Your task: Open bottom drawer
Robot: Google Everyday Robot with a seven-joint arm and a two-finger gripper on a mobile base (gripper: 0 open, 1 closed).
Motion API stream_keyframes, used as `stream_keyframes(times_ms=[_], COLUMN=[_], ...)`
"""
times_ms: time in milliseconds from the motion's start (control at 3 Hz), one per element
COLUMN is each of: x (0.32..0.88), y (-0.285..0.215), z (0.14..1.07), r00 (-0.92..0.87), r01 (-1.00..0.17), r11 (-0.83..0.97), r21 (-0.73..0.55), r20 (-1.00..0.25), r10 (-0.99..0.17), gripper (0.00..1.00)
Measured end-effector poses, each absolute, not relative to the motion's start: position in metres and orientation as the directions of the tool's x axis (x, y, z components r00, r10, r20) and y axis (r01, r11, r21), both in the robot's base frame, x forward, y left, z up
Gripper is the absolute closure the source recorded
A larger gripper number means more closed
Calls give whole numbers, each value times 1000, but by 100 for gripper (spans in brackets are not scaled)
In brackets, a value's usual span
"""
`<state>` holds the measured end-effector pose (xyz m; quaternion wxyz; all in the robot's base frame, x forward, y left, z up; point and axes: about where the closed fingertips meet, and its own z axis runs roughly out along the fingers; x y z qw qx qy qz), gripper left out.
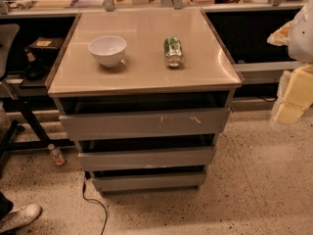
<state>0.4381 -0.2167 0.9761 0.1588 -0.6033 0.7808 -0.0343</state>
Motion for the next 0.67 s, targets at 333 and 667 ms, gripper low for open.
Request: stream_keyframes(times_ms=[333, 667], x=[438, 428], y=[-217, -209], z=[976, 956], r00=[-222, -230], r01=[-931, -937], r11=[270, 274], r21=[-245, -217], r20=[-207, -207], r10=[-953, -951], gripper=[0, 0])
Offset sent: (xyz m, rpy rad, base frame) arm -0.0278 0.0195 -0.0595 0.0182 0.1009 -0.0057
